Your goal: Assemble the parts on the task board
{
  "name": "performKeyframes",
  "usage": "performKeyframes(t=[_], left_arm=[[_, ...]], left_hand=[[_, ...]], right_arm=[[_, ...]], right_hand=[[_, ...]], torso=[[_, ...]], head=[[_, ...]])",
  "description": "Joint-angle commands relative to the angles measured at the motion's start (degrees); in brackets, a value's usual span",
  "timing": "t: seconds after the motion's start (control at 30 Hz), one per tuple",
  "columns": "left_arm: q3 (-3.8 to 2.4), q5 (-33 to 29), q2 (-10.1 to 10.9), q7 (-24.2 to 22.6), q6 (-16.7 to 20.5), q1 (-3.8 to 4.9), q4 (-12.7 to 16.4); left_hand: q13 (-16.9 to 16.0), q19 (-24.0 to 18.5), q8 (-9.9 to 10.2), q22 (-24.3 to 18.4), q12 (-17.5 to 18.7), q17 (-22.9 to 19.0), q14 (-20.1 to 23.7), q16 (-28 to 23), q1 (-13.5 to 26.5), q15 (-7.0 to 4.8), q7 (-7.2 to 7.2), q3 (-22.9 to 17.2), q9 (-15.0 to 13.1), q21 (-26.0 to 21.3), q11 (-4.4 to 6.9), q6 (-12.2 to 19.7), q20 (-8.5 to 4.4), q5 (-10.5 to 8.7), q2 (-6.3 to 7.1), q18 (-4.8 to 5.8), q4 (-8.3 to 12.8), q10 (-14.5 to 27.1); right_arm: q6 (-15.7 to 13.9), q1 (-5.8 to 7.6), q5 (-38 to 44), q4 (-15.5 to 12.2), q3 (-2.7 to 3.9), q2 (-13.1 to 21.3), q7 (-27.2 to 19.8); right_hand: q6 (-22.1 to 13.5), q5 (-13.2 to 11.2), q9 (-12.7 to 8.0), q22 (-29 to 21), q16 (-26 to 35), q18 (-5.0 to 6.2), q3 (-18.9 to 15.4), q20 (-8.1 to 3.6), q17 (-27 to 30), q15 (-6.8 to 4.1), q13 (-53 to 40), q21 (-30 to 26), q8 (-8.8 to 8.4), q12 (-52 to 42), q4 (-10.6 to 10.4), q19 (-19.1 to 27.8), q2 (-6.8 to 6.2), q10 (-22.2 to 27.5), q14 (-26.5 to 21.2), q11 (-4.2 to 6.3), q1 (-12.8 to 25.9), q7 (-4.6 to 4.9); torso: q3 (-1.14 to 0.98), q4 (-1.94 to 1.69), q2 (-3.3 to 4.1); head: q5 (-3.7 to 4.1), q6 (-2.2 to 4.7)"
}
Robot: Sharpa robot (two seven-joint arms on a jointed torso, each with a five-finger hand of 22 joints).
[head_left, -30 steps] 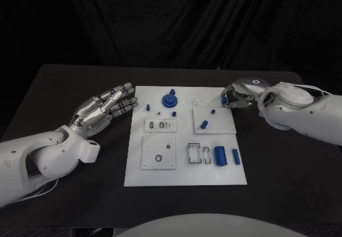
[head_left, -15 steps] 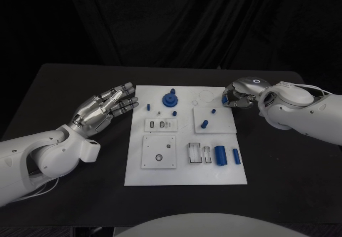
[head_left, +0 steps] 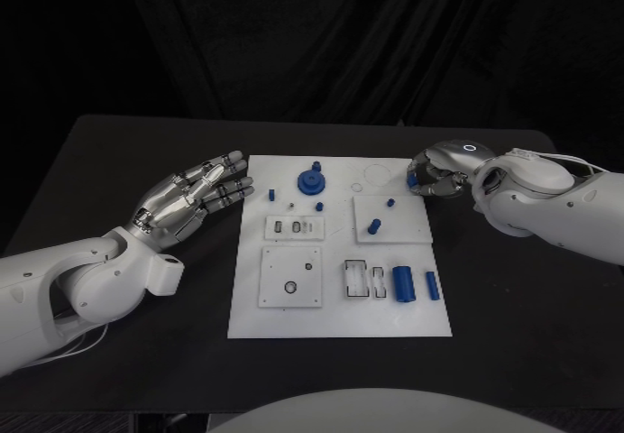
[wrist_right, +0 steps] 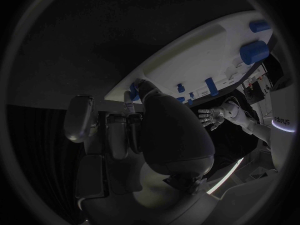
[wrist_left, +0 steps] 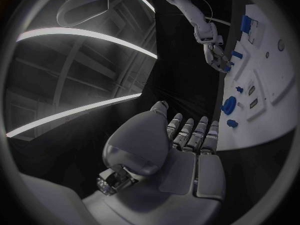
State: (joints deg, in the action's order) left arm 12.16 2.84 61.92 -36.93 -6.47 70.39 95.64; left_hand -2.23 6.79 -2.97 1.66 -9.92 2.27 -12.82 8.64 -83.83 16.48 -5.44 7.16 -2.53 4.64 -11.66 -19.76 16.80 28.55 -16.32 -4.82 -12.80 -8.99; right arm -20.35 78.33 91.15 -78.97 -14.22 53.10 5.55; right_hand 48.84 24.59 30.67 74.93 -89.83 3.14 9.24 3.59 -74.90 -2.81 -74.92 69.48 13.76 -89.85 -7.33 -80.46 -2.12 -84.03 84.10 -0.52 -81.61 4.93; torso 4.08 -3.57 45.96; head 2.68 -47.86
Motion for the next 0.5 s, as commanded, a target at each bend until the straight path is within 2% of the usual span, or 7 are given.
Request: performKeyframes(t=[0.03,0.23,0.37,0.5], left_arm=[[-0.04,-0.2,-0.1,-0.4,-0.8,-0.11,0.1],[-0.04,-0.2,0.2,-0.4,-0.7,-0.14,0.2],[-0.04,-0.2,0.3,-0.3,-0.6,-0.15,0.2],[-0.04,-0.2,0.2,-0.2,-0.5,-0.15,0.2]], left_hand=[[0.0,0.2,0.0,0.0,0.2,0.0,0.1,0.1,-0.6,0.14,0.13,-0.4,0.1,0.0,-0.39,0.4,0.05,0.31,0.02,0.68,0.1,0.1],[0.0,0.2,0.0,0.0,0.2,0.0,0.1,0.1,-0.6,0.14,0.13,-0.4,0.1,0.0,-0.39,0.4,0.05,0.31,0.02,0.68,0.1,0.1],[0.0,0.2,0.0,0.0,0.2,0.0,0.1,0.1,-0.6,0.14,0.13,-0.4,0.1,0.0,-0.39,0.4,0.05,0.31,0.02,0.68,0.1,0.1],[0.0,0.2,0.0,0.0,0.2,0.0,0.1,0.1,-0.6,0.14,0.13,-0.4,0.1,0.0,-0.39,0.4,0.05,0.31,0.02,0.68,0.1,0.1]], right_arm=[[-2.3,-0.17,0.4,-0.4,0.02,0.3,0.5],[-5.8,-0.09,0.4,-2.5,0.09,1.2,0.3],[-8.8,0.83,0.4,-6.7,0.19,2.1,0.7],[-10.4,1.77,0.4,-11.6,0.22,2.7,1.5]], right_hand=[[0.8,0.1,0.7,9.6,-0.2,1.05,0.3,-0.24,-15.1,-0.29,-15.1,-0.1,0.85,-0.1,0.1,-0.1,0.13,-6.0,5.9,0.59,-0.1,-0.24],[1.1,-0.2,1.5,9.6,-0.2,1.0,0.2,-0.31,-15.1,-0.39,-15.1,0.2,1.8,-0.1,0.0,-0.3,-0.09,-6.0,5.9,0.67,0.4,-0.34],[1.4,-0.4,2.1,9.7,-0.2,0.97,0.1,-0.37,-15.1,-0.44,-15.1,0.3,2.48,-0.1,-0.3,-0.5,-0.27,-6.0,5.9,0.69,0.9,-0.33],[1.7,-1.6,2.7,9.7,-0.2,0.93,0.0,-0.42,-15.1,-0.51,-15.1,0.5,3.19,-0.1,-0.5,-0.7,-0.46,-6.0,5.9,0.77,1.3,-0.45]], torso=[[0.0,0.01,0.01],[-0.01,0.03,-0.02],[-0.02,0.08,0.0],[-0.02,0.11,-0.01]], head=[[-0.06,-0.17],[-0.22,-0.31],[-0.32,-0.28],[-0.36,-0.34]])
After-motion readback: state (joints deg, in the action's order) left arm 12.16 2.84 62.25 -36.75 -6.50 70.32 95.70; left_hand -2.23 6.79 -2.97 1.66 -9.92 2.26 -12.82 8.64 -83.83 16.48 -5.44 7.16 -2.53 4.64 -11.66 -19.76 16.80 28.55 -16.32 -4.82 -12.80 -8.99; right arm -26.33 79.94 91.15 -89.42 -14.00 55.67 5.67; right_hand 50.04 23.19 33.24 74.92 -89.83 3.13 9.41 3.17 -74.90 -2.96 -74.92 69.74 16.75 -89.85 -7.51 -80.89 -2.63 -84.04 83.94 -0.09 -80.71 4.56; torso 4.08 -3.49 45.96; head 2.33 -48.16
